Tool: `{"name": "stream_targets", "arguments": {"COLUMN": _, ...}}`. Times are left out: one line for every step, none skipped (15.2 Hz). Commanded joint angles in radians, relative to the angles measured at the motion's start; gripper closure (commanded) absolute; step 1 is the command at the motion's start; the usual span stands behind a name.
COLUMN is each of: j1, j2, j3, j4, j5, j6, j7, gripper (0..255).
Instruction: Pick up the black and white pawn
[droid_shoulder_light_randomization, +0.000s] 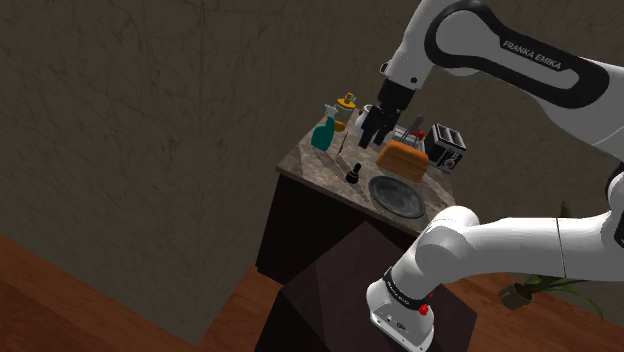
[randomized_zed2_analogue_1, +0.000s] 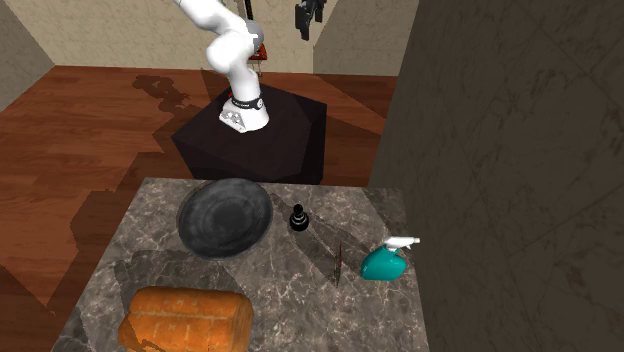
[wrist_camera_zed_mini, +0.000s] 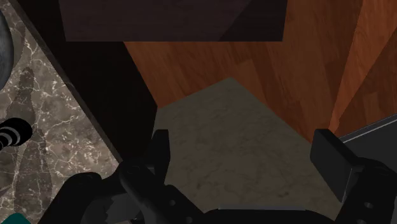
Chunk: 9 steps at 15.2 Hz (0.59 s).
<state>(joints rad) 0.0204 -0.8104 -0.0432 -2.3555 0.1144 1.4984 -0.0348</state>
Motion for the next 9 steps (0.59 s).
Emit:
{"name": "stream_targets", "arguments": {"j1": 0.0, "j2": 0.0, "j3": 0.0, "j4": 0.0, "j5": 0.0, "j6": 0.0, "j7": 0.0, "gripper": 0}}
{"name": "stream_targets", "arguments": {"j1": -0.006, "j2": 0.006, "j3": -0.018, "j4": -0.015, "j5": -0.014, "j6": 0.02, "j7": -0.023, "gripper": 0}}
{"name": "stream_targets", "arguments": {"j1": -0.012, "j2": 0.014, "j3": -0.035, "j4": -0.029, "j5": -0.028, "j6": 0.04, "j7": -0.045, "gripper": 0}}
{"name": "stream_targets", "arguments": {"j1": -0.018, "j2": 0.023, "j3": -0.053, "j4": -0.042, "j5": -0.042, "j6": 0.061, "j7": -0.068, "gripper": 0}}
{"name": "stream_targets", "arguments": {"j1": -0.024, "j2": 0.033, "j3": -0.071, "j4": -0.054, "j5": -0.055, "j6": 0.082, "j7": -0.09, "gripper": 0}}
{"name": "stream_targets", "arguments": {"j1": -0.03, "j2": 0.045, "j3": -0.089, "j4": -0.064, "j5": -0.068, "j6": 0.104, "j7": -0.113, "gripper": 0}}
{"name": "stream_targets", "arguments": {"j1": -0.036, "j2": 0.058, "j3": -0.107, "j4": -0.073, "j5": -0.081, "j6": 0.126, "j7": -0.135, "gripper": 0}}
{"name": "stream_targets", "arguments": {"j1": -0.042, "j2": 0.073, "j3": -0.126, "j4": -0.081, "j5": -0.094, "j6": 0.148, "j7": -0.157, "gripper": 0}}
{"name": "stream_targets", "arguments": {"j1": -0.047, "j2": 0.089, "j3": -0.144, "j4": -0.088, "j5": -0.105, "j6": 0.171, "j7": -0.179, "gripper": 0}}
